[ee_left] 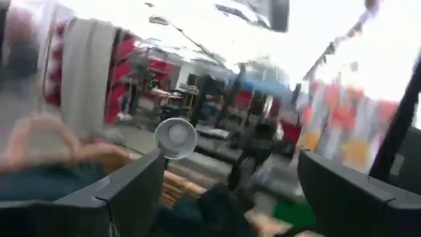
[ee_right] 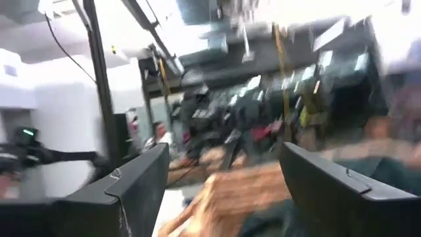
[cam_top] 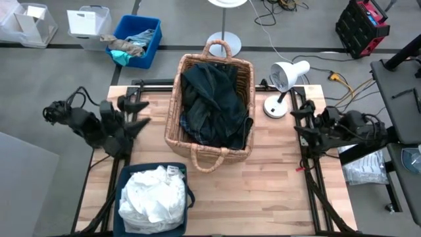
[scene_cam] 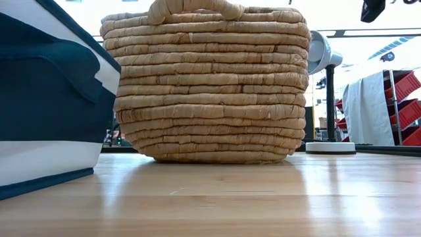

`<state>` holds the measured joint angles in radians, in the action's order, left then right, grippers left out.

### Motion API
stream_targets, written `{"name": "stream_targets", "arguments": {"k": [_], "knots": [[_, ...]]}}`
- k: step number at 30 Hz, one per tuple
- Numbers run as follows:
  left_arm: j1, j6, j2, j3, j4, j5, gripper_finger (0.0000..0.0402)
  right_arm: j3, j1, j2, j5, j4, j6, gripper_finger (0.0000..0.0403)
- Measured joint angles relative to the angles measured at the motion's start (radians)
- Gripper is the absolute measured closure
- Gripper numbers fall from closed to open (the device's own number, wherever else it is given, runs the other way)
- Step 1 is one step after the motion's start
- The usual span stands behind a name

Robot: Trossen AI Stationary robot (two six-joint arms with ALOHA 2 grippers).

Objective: Sort clothes
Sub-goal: Return to Home Position

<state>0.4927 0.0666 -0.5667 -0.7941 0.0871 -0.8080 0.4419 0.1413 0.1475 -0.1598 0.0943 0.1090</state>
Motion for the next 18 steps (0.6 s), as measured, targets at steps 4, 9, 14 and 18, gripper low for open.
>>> {"name": "stream_targets", "arguments": {"k": [4, 9, 14, 18], "knots": [[-0.008, 0.085, 0.089, 0.126, 0.053, 0.012, 0.0079, -0.010, 0.000, -0.060, 0.026, -0.092, 0.072, 0.0115], [-0.061, 0.109, 0.205, 0.320, 0.127, 0.068, 0.0079, -0.068, -0.003, -0.139, 0.029, -0.085, -0.049, 0.0107], [-0.155, 0.113, 0.310, 0.511, 0.272, 0.271, 0.0079, -0.143, -0.005, -0.134, 0.038, -0.004, -0.075, 0.0098], [-0.255, 0.216, 0.356, 0.637, 0.333, 0.323, 0.0079, -0.239, -0.005, -0.146, 0.031, 0.116, -0.046, 0.0092]]}}
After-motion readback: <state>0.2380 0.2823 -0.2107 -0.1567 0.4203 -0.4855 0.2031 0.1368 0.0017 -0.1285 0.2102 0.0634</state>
